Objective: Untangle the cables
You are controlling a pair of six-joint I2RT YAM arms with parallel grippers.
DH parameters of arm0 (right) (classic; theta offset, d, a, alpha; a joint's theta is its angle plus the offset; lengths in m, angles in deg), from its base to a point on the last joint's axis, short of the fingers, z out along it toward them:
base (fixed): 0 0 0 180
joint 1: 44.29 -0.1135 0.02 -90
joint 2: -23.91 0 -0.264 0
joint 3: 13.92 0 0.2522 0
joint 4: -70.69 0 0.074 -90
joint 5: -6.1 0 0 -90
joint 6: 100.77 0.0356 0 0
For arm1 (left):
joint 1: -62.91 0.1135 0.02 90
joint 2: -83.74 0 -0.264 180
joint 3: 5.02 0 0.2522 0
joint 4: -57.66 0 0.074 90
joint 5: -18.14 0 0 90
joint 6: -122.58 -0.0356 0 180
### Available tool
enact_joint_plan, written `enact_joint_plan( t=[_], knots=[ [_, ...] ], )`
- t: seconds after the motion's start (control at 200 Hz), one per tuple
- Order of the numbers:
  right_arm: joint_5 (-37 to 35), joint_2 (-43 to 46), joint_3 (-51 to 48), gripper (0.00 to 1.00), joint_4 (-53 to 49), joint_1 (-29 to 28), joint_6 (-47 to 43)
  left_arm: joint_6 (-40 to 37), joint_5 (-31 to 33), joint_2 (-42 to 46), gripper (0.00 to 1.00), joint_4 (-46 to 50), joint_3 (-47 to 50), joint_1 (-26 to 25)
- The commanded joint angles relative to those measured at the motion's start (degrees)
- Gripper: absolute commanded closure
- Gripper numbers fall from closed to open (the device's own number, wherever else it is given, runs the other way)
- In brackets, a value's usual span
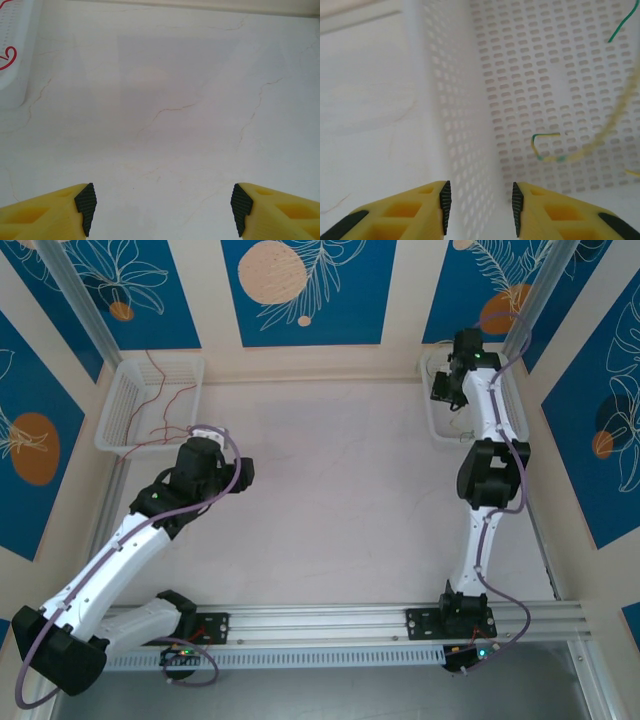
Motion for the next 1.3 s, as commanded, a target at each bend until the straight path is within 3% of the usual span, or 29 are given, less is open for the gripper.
enact_joint_plan(
  t=[0.0, 0.2, 0.46, 0.645, 1.065, 1.295],
  knots=[
    [1.2, 9.0, -3.5, 0.59, -0.8, -0.5, 1.3, 0.8, 1.1, 1.3, 0.26, 1.0, 0.3, 0.3],
    [7.7, 13.3, -6.6, 0.56, -3.2, 3.1, 4.2, 0.7, 1.1, 1.4, 0.25, 1.2, -0.1, 0.4],
    [10.1, 15.1, -11.1, 0.57, -0.6, 4.6, 5.3, 0.3, 1.8, 1.5, 0.25, 1.2, -0.2, 0.4],
    [13.1, 22.8, -21.7, 0.57, 8.5, 2.7, 6.3, -0.3, 2.3, 1.5, 0.25, 1.7, -0.1, 1.3],
    [12.2, 54.9, -61.8, 0.53, 39.6, -11.6, 5.5, -1.5, -9.1, -6.9, 0.19, 7.5, -4.6, 21.5],
    [8.6, 66.9, -76.7, 0.52, 44.7, -15.6, 5.0, 0.3, -14.9, -11.2, 0.19, 6.1, -5.2, 32.4]
  ],
)
